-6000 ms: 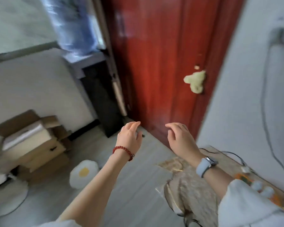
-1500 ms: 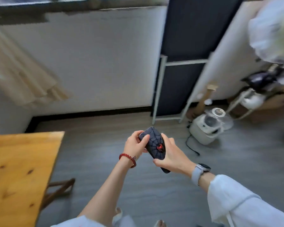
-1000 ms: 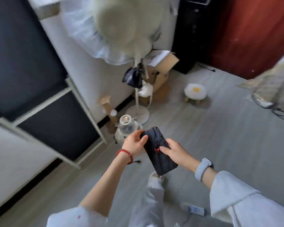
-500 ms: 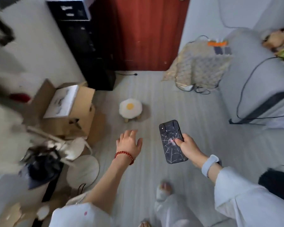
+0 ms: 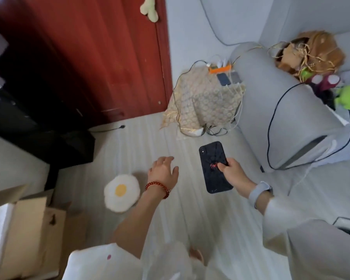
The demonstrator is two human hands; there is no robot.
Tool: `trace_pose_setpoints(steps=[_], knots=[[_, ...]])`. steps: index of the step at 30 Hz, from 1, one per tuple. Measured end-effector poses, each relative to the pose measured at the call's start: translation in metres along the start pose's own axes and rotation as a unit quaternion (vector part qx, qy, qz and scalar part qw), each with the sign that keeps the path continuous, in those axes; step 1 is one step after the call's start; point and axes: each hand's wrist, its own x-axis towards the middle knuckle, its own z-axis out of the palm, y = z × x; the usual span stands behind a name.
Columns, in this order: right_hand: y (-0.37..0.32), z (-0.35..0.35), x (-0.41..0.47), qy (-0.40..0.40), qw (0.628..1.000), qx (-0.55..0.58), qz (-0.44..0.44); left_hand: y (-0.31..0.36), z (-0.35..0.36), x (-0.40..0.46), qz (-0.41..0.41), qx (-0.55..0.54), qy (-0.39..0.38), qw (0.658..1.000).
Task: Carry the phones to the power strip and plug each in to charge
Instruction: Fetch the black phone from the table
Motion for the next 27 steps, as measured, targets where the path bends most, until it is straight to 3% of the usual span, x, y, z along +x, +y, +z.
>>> trace_pose_setpoints(steps=[17,23,27], knots=[[-0.189,-0.084,0.424,0.054,0.998,-0.008,0.04,0.109,-0.063,0.484,0.027,-0.01,-0.032,0.999],[-0.209,-0.132,0.536,0.055,0.995,-0.035,0.071,0.17,-0.041,0.602,0.058,0.012,-0.082,0.995],[-0.204,-0.169,0.634,0.028,0.992,-0.095,0.083,0.202,0.005,0.682,0.033,0.015,-0.117,0.992]])
